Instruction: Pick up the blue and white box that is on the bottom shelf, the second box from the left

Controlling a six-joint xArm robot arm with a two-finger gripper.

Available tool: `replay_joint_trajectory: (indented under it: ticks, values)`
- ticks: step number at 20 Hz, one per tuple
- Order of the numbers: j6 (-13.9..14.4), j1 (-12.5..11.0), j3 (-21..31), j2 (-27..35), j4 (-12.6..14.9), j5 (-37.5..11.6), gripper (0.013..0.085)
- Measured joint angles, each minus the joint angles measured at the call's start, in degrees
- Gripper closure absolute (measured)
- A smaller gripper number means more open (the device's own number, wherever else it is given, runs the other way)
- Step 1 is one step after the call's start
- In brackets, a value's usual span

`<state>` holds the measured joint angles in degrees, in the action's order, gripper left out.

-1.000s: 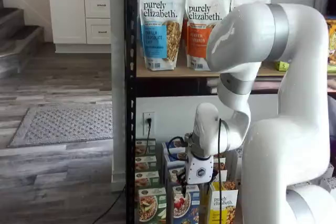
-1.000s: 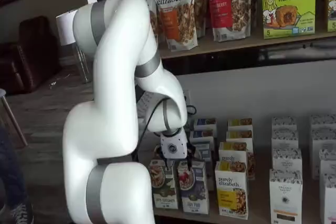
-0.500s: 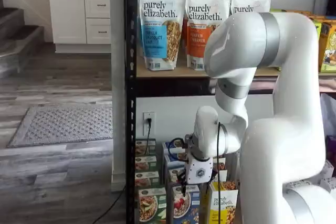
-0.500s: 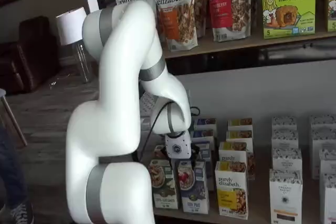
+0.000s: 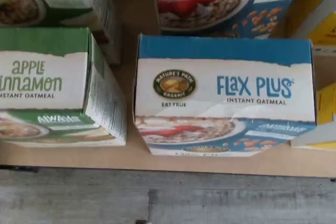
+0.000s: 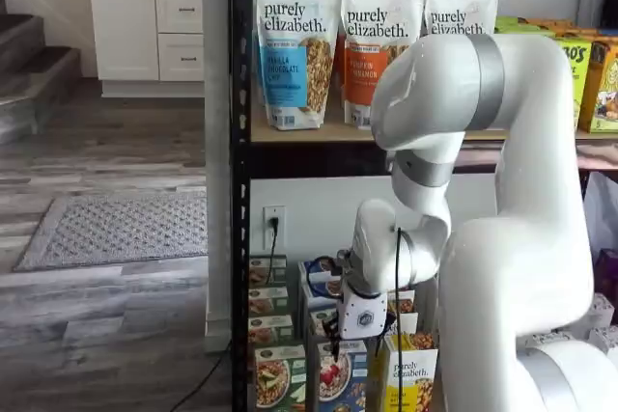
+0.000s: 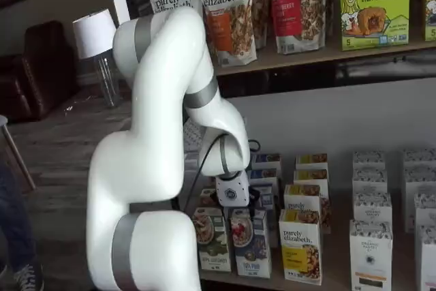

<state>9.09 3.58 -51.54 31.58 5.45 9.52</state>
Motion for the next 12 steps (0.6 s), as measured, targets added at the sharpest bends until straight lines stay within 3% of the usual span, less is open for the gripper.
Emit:
replay_joint_trajectory:
  ticks: [5, 6, 8, 12]
  values:
    - [3.87, -0.43, -2.03, 1.42, 4.33, -0.36, 0.013]
    - [6.15, -0.62, -2.55, 1.67, 6.8, -0.23, 0.013]
    - [8.28, -0.68, -3.38, 2.07, 9.05, 0.14, 0.013]
    - [8.99, -0.28, -4.61, 2.89, 9.41, 0.26, 0.013]
